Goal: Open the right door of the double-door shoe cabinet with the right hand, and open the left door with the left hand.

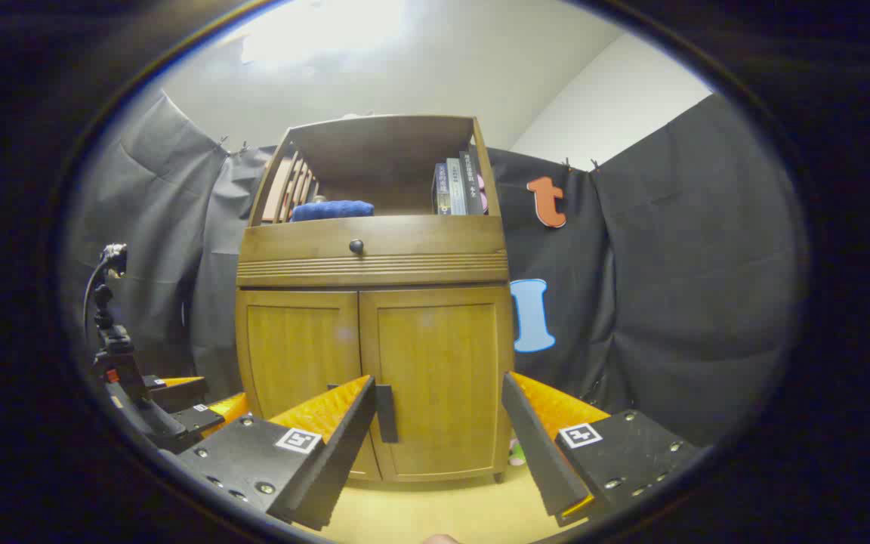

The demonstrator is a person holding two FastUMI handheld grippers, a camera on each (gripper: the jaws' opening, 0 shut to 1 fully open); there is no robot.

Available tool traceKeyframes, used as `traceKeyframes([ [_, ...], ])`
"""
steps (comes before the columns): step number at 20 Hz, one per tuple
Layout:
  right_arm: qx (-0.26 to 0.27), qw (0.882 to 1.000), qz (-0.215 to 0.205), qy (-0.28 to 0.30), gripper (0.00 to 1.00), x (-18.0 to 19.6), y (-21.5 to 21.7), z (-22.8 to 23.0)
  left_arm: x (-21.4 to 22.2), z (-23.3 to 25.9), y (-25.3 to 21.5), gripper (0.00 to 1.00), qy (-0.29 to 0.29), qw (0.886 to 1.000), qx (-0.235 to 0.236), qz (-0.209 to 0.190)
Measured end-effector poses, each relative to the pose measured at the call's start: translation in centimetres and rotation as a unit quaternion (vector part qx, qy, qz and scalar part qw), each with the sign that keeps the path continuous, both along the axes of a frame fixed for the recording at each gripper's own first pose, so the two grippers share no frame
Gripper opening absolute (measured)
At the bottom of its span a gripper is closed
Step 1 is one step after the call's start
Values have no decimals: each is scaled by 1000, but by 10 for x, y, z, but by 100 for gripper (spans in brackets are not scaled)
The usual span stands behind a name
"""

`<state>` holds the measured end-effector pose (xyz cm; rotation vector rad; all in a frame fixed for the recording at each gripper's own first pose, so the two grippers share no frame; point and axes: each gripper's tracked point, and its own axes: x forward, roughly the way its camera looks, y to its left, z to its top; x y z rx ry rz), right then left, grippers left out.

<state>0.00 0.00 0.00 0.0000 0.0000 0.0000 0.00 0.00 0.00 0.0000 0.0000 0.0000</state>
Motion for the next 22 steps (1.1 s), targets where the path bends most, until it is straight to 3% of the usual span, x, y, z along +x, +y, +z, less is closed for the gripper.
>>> traceKeyframes([
  [3,-8,1000,6,8,94,1,13,-3,-5,6,17,99,-8,1000,-13,12],
  [9,-17,1000,7,8,94,8,18,0,-1,5,29,95,-3,999,-30,16],
  [10,-21,1000,5,9,99,9,18,-1,0,5,31,94,-1,999,-31,17],
  [11,-21,1000,5,10,94,10,18,-2,1,6,32,95,-2,999,-30,16],
  [12,-19,1000,9,13,99,10,20,-3,2,6,32,95,-2,999,-28,17],
  [15,-11,1000,17,16,94,13,22,-2,1,8,34,94,-6,999,-29,19],
  [16,-11,1000,17,16,99,14,22,-2,0,7,36,95,-6,999,-30,21],
  [17,-10,1000,17,16,94,16,21,-1,0,7,37,95,-6,999,-32,21],
  [18,-10,1000,18,16,99,17,22,-2,1,9,38,95,-7,999,-34,20],
  [22,-25,999,33,6,94,34,30,-1,-2,11,43,95,-9,999,-36,24],
])
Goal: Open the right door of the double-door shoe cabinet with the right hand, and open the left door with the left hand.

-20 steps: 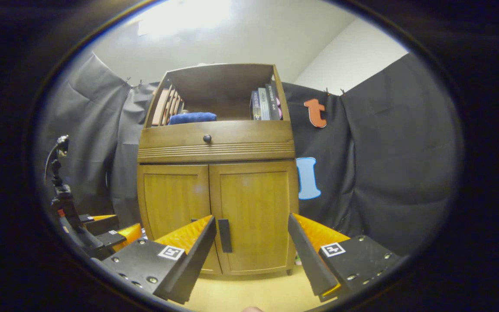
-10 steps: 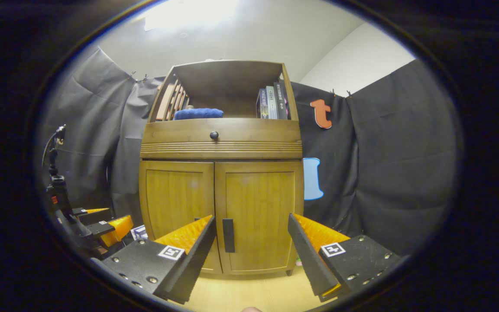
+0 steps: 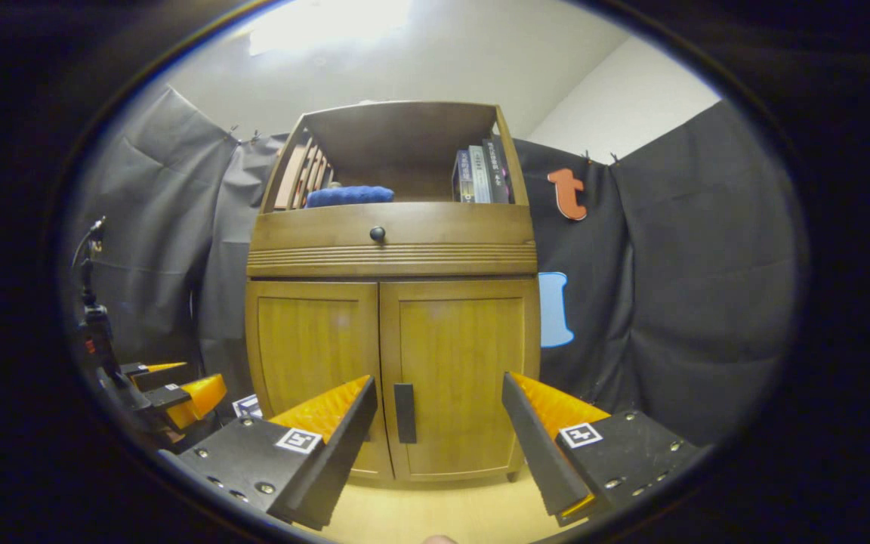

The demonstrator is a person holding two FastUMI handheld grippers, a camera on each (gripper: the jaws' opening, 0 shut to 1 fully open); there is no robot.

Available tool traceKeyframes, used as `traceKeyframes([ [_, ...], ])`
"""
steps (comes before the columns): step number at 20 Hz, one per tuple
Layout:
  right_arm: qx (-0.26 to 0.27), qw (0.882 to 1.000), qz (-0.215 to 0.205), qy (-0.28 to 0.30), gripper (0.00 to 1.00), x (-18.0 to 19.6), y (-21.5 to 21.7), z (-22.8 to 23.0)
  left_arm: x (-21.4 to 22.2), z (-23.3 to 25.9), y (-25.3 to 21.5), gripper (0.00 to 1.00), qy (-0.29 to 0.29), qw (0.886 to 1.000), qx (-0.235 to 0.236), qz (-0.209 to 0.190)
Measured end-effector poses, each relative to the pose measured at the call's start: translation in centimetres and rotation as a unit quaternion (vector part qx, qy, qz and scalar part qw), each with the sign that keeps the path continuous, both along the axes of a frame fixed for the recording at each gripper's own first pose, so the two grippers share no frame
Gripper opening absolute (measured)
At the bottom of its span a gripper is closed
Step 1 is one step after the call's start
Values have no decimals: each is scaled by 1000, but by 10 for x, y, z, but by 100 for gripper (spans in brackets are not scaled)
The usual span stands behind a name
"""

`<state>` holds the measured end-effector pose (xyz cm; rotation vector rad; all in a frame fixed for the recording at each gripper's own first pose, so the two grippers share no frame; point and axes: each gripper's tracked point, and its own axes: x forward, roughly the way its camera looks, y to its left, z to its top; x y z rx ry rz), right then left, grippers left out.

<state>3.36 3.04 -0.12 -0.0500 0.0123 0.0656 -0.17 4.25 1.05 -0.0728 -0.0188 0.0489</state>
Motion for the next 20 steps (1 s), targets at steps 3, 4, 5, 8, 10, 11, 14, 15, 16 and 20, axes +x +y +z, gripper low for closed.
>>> traceKeyframes([
  [3,-6,1000,3,-9,99,24,0,-1,1,-1,2,95,5,1000,-7,1],
  [4,-4,1000,2,-7,99,34,-1,-4,1,-1,2,95,5,1000,-9,0],
  [5,-3,1000,4,-1,94,45,0,-8,1,1,2,95,4,1000,-10,-1],
  [8,-4,999,12,35,94,81,4,-31,2,1,4,96,3,1000,-18,-6],
  [10,1,999,15,47,99,103,8,-42,3,1,4,96,7,1000,-26,-10],
  [11,1,999,19,49,98,114,12,-48,3,2,6,95,5,1000,-27,-12],
  [14,0,998,3,58,99,142,11,-73,3,4,15,94,2,999,-35,-7],
  [15,6,998,-3,64,94,149,12,-80,1,4,18,92,4,999,-41,2],
  [16,18,998,3,68,94,156,17,-87,0,6,22,91,2,999,-45,11],
  [20,19,995,32,92,99,171,41,-112,-3,9,20,91,-8,999,-38,-4],
])
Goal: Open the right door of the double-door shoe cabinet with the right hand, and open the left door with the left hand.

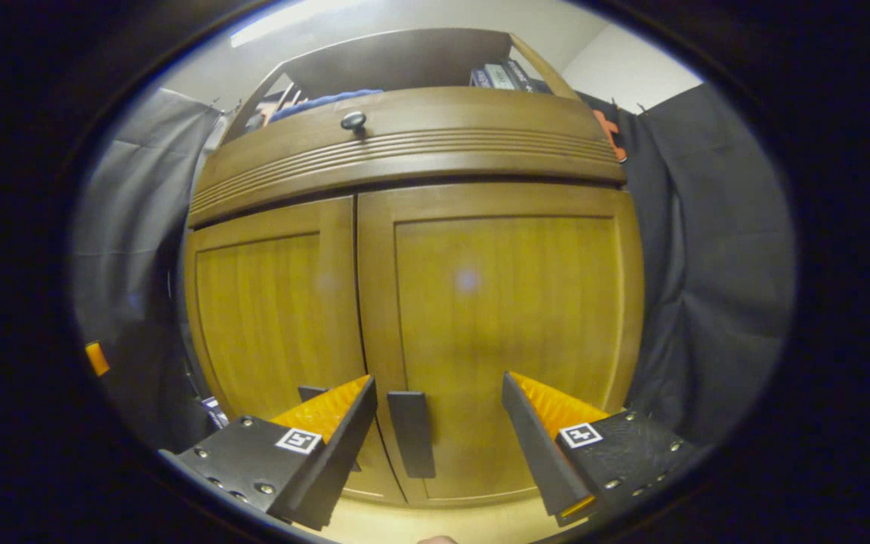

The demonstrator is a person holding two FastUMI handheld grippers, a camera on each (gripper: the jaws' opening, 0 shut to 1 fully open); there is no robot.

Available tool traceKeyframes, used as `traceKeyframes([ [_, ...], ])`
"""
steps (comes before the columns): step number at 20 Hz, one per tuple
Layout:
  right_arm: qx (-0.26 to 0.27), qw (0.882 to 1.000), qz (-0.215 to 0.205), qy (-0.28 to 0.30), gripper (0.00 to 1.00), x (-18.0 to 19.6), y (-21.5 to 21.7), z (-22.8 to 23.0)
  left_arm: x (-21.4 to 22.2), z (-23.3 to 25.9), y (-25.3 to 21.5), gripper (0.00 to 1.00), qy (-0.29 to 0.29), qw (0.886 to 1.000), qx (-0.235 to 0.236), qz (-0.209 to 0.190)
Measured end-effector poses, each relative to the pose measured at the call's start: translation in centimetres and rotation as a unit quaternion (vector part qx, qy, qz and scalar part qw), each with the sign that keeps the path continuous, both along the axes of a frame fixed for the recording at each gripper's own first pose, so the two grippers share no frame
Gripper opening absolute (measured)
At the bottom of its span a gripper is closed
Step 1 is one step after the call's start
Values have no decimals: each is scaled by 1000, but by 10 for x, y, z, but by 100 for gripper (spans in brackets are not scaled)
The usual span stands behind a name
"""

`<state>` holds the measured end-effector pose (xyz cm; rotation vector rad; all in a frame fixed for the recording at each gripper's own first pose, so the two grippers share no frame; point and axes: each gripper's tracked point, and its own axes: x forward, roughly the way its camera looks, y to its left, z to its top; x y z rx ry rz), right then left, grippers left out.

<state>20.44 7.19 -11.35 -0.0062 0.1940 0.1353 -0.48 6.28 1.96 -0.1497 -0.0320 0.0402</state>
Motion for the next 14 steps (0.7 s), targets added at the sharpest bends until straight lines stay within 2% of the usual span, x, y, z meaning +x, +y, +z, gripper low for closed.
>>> traceKeyframes([
  [2,-16,1000,0,10,100,7,7,-15,0,-1,-2,91,3,1000,1,-6],
  [5,-27,999,23,17,94,18,23,-33,3,-6,-6,91,10,1000,6,-14],
  [6,-37,999,8,24,73,22,18,-39,5,-8,-6,91,13,1000,7,-14],
  [7,-31,999,12,36,51,17,24,-48,7,-10,-5,95,16,1000,7,-14],
  [8,-24,999,13,25,30,22,23,-44,9,-11,-5,95,18,1000,8,-13],
  [9,-27,999,15,35,30,24,23,-49,10,-12,-5,91,19,1000,9,-12],
  [10,-29,999,18,33,31,21,22,-46,12,-12,-5,95,21,1000,10,-11],
  [14,-24,998,25,48,31,17,22,-47,14,-15,-4,95,23,1000,13,-8],
])
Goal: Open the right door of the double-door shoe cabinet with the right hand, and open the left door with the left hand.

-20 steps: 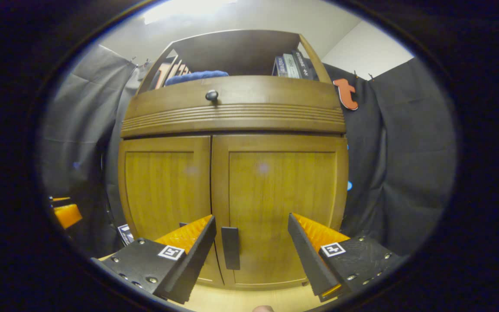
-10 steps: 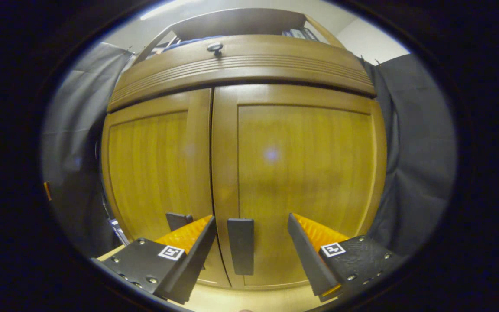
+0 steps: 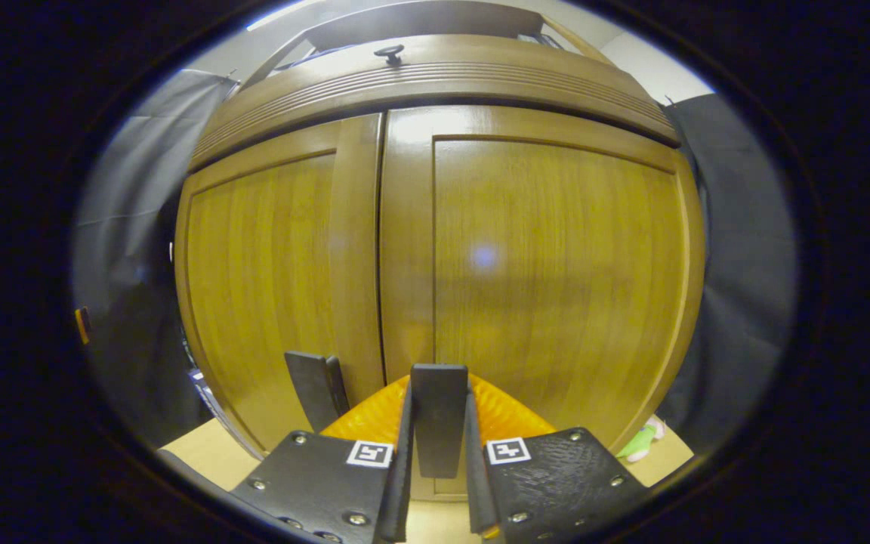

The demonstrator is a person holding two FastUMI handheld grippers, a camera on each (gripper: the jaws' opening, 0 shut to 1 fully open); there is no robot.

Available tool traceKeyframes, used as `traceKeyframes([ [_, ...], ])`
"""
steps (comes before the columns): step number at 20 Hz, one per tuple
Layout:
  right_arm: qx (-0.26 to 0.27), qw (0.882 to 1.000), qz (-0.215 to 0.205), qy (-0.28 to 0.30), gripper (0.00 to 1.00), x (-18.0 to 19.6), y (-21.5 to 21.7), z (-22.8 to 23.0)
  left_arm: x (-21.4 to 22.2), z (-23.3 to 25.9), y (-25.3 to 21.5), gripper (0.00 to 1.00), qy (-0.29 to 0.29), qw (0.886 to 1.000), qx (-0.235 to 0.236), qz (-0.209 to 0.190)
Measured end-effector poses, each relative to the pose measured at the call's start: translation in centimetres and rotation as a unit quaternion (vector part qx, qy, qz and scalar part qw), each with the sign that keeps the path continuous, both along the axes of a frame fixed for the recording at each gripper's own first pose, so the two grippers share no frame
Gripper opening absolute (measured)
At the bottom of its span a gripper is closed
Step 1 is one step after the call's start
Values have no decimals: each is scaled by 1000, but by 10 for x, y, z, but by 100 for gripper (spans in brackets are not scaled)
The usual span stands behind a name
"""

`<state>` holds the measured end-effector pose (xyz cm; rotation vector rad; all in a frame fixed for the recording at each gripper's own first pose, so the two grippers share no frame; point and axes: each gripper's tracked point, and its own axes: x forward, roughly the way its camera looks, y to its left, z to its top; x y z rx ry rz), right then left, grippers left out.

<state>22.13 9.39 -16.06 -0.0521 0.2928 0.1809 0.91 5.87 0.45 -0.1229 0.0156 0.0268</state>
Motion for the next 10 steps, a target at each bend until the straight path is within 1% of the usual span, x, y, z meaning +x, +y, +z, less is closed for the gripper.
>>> traceKeyframes([
  [1,2,1000,5,2,35,0,1,-1,-1,0,1,95,0,1000,2,1],
  [2,10,1000,9,1,27,0,0,2,-1,1,0,95,-2,1000,4,1],
  [3,13,1000,15,4,24,-2,2,4,-1,1,-2,95,-2,1000,4,-2],
  [4,18,1000,20,4,24,-4,3,6,-2,1,-3,91,-3,1000,5,-3],
  [5,21,1000,22,5,24,-5,3,7,-2,1,-3,95,-4,1000,6,-4],
  [6,21,999,25,5,24,-6,3,9,-2,2,-4,91,-5,1000,8,-4],
  [7,19,999,28,4,24,-7,2,12,-3,2,-4,95,-6,1000,9,-4],
  [8,20,999,33,3,23,-8,3,13,-4,3,-5,91,-7,1000,9,-4],
  [10,37,998,46,8,24,-10,4,18,-4,2,-7,91,-7,1000,11,-6],
])
